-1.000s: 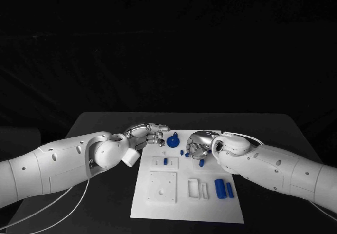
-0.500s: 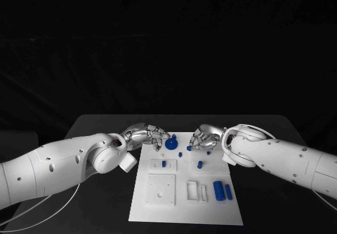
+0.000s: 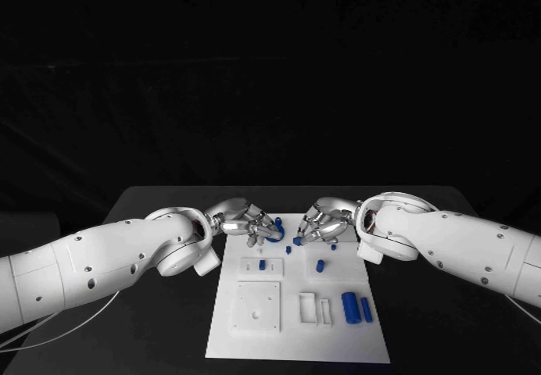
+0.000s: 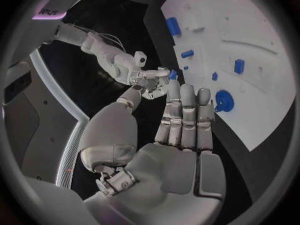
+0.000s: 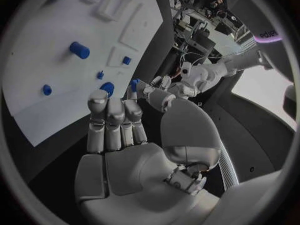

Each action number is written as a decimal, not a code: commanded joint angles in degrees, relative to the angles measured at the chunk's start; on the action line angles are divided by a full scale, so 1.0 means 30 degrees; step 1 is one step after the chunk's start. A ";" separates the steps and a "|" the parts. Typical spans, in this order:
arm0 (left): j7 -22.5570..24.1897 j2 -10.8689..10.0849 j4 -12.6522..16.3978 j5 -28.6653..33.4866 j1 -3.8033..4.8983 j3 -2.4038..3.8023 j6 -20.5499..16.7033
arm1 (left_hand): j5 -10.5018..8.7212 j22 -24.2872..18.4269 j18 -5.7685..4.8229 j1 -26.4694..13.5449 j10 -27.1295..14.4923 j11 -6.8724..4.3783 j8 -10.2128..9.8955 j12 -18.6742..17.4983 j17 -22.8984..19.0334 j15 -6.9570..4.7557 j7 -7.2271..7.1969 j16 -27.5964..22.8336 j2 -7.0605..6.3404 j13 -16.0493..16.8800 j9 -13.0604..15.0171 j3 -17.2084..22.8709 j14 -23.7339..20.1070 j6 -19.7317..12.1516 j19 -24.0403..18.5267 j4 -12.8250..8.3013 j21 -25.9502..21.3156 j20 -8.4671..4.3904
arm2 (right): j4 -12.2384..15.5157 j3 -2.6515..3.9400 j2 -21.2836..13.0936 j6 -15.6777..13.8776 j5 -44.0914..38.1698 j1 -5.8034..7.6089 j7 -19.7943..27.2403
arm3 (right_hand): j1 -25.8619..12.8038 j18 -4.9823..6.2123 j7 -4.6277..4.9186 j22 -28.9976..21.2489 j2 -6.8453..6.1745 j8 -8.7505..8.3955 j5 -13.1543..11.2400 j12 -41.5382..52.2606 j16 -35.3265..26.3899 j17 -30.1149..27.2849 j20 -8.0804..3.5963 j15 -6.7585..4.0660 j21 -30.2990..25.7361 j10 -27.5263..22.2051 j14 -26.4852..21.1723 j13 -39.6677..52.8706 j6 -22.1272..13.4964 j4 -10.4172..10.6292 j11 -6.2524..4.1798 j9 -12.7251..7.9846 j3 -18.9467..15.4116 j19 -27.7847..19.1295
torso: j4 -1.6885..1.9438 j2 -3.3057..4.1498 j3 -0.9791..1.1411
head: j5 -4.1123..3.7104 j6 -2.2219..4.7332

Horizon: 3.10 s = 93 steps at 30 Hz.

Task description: Assemble the parts on the task board

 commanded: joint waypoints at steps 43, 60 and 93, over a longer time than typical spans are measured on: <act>-0.1687 0.0702 0.0738 0.0536 0.0340 -0.0993 0.2214 | 0.0337 0.0402 0.0003 0.1590 0.0051 0.0162 -0.0448 -0.0219 -0.0051 0.0020 0.0119 -0.0026 0.2674 -0.0089 -0.0662 -0.0315 -0.0008 -0.0633 -0.0203 0.0474 -0.0107 -0.1391 | 0.1044 0.0015 0.0072 0.1713 0.0922 0.0001 -0.0136 | -0.0110 0.1304 0.0202 0.0315 0.0241 0.0114 0.0207 -0.0127 -0.0032 -0.0032 -0.0050 -0.0089 0.0088 -0.0034 -0.0283 0.0101 0.0169 -0.0354 0.0010 0.0080 -0.0049 -0.0134 | 0.0013 0.0035 -0.0022 | -0.0051 -0.0183; -0.1700 0.0734 0.0694 0.0613 0.0340 -0.0997 0.2229 | 0.0607 0.0389 -0.0052 0.2052 0.0210 0.0019 -0.0208 -0.0186 -0.0017 -0.0034 -0.0026 0.0064 0.3325 -0.0110 -0.0768 -0.0496 0.0106 -0.0213 -0.0133 -0.0149 -0.0031 -0.1411 | 0.1127 0.0015 0.0176 0.1973 0.1156 0.0001 -0.0165 | -0.0133 0.1304 0.0204 0.0313 0.0262 0.0112 0.0231 -0.0121 -0.0005 -0.0017 -0.0047 -0.0087 0.0093 -0.0022 -0.0273 0.0138 0.0165 -0.0387 0.0013 0.0090 -0.0056 -0.0145 | 0.0021 0.0040 -0.0007 | -0.0078 -0.0227; -0.1354 0.0778 0.0599 0.2009 0.0341 -0.1015 0.2180 | 0.0578 0.0398 -0.0111 0.2423 0.0771 -0.0233 0.0200 -0.0526 0.0047 -0.0216 -0.0289 0.0218 0.4724 -0.0398 -0.1020 -0.0294 0.0381 0.0621 0.0017 -0.0354 0.0039 -0.1563 | 0.1066 0.0015 0.0251 0.1958 0.1180 -0.0001 -0.0217 | -0.0191 0.1304 0.0208 0.0308 0.0305 0.0107 0.0436 -0.0131 0.0014 -0.0025 -0.0039 -0.0081 0.0111 -0.0021 -0.0309 0.0210 0.0164 -0.0475 0.0017 0.0124 -0.0042 -0.0177 | 0.0023 0.0034 -0.0015 | -0.0100 -0.0271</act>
